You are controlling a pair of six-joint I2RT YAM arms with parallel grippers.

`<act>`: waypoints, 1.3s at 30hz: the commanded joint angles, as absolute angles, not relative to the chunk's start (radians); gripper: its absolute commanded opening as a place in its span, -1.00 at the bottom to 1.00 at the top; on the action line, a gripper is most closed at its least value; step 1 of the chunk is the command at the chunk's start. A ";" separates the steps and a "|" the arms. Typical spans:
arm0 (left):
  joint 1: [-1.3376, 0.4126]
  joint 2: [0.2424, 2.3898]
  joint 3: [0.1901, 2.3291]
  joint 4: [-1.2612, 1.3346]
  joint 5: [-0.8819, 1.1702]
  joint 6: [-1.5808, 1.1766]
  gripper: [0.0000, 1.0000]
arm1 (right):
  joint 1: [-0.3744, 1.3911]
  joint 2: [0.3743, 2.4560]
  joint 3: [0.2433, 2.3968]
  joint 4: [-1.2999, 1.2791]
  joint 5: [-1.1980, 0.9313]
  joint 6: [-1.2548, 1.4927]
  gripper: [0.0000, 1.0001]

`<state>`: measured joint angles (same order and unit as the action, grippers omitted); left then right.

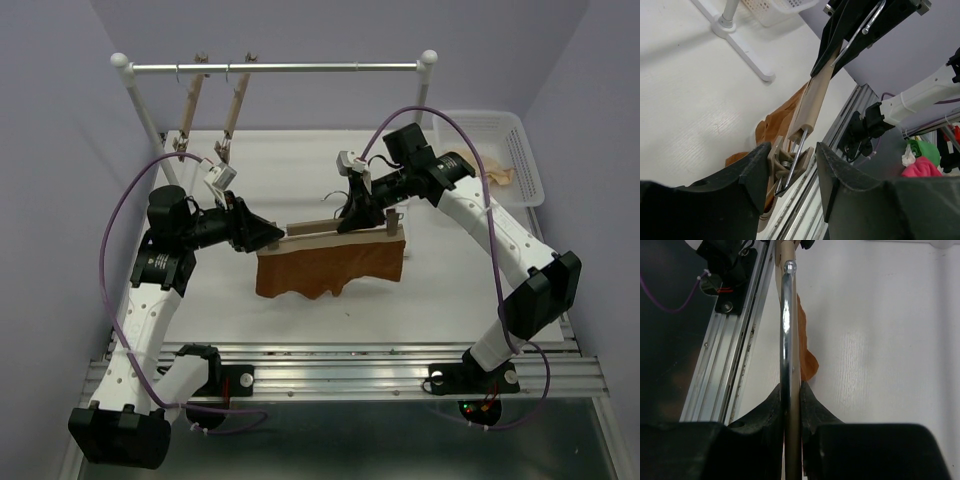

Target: Remove the underwear clipped to the hanger

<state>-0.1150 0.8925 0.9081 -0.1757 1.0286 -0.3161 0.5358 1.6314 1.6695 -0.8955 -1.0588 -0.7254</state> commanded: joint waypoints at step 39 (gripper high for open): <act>-0.115 0.812 0.846 0.023 0.638 -0.603 0.98 | 0.529 1.424 1.435 -0.180 -0.623 -0.007 -0.99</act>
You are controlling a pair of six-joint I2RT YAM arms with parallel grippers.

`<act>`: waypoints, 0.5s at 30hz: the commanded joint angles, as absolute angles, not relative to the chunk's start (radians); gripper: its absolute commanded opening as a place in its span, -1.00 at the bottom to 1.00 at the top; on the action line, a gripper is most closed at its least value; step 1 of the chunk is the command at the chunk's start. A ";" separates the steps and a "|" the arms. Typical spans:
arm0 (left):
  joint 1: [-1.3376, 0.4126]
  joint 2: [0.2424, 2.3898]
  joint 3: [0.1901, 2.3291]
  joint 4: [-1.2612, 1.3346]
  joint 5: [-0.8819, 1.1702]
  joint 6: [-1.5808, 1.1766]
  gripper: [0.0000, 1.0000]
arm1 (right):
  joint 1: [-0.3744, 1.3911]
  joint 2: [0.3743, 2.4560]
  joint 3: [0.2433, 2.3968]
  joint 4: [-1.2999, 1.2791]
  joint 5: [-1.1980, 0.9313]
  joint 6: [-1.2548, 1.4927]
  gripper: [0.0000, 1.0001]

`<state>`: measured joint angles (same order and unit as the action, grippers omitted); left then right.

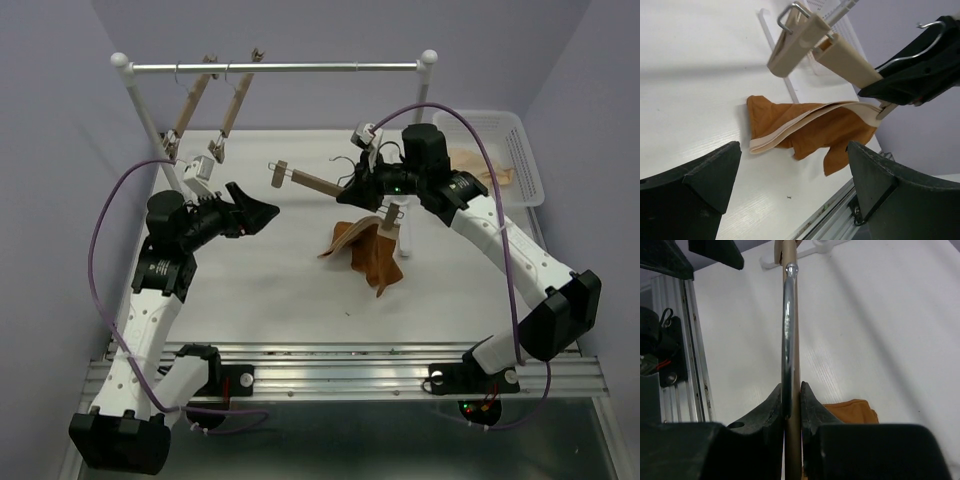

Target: Remove the underwear clipped to the hanger

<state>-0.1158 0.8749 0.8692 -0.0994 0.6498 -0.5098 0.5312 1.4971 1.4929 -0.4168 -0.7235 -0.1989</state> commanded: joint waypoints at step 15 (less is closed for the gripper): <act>-0.245 0.867 0.660 0.791 0.611 -0.925 0.98 | 0.529 1.362 1.367 0.035 -0.765 0.379 -0.99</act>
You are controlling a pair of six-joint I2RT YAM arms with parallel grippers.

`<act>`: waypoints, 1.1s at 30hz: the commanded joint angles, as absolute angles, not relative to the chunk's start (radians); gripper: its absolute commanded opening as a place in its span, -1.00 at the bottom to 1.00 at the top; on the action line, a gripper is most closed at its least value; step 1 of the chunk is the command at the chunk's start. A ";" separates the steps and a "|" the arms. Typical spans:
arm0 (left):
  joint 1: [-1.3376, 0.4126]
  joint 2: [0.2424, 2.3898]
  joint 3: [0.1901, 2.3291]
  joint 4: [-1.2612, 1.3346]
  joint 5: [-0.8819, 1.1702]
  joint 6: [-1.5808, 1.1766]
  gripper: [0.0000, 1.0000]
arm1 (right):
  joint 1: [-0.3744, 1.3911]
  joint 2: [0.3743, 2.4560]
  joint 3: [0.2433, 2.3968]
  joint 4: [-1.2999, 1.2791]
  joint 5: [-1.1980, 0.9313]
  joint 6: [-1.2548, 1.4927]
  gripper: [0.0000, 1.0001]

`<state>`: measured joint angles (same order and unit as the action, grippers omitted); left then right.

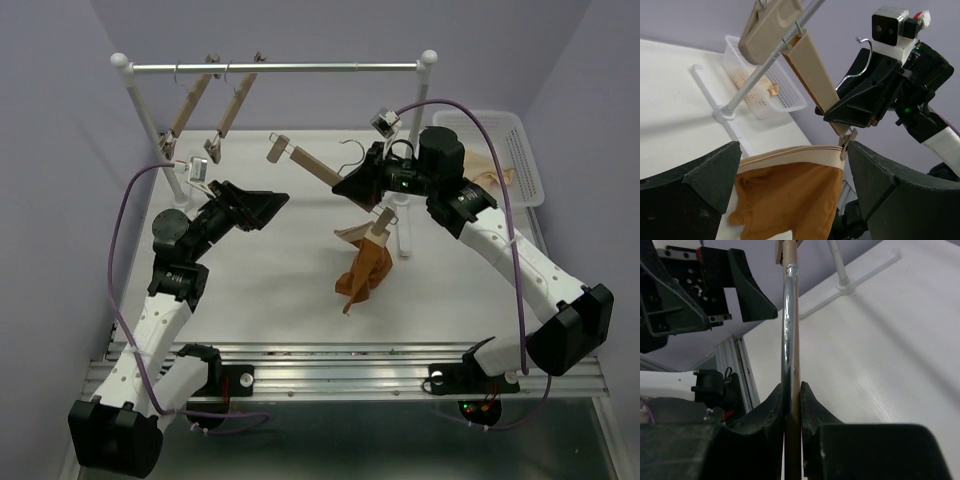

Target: Remove the underwear clipped to the hanger

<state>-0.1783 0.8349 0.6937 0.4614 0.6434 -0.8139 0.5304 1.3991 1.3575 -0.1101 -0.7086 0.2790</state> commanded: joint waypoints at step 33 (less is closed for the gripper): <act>-0.454 1.163 0.675 1.264 0.308 -1.095 -1.00 | 0.588 1.388 1.295 0.075 -0.756 0.549 -0.89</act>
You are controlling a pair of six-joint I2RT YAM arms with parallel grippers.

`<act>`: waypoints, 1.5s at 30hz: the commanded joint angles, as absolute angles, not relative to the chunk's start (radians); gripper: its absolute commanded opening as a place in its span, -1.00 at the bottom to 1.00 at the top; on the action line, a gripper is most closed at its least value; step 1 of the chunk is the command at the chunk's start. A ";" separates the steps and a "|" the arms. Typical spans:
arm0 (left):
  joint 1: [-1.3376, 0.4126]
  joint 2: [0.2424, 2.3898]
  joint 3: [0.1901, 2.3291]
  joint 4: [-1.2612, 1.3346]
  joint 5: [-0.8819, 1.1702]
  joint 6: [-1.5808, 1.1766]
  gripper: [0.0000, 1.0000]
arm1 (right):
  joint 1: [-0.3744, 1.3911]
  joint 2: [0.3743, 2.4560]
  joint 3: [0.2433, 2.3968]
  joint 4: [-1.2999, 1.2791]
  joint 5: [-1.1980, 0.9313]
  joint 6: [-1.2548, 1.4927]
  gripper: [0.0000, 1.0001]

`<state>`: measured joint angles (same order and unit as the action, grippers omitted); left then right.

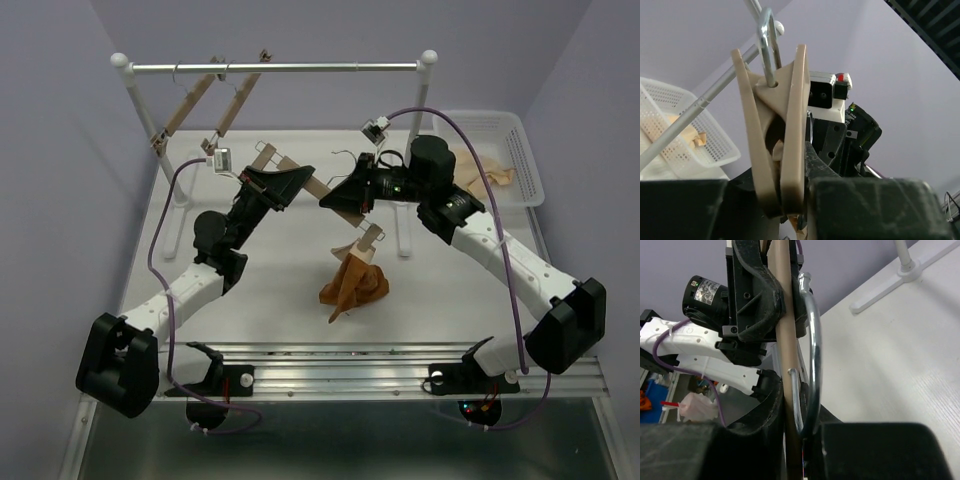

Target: Remove the underwear clipped to the hanger

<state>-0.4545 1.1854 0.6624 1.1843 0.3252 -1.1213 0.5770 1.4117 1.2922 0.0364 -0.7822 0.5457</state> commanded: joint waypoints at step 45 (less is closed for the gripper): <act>-0.449 1.006 0.569 1.204 0.080 -1.160 -1.00 | 0.502 1.089 0.907 0.348 -0.658 0.807 0.33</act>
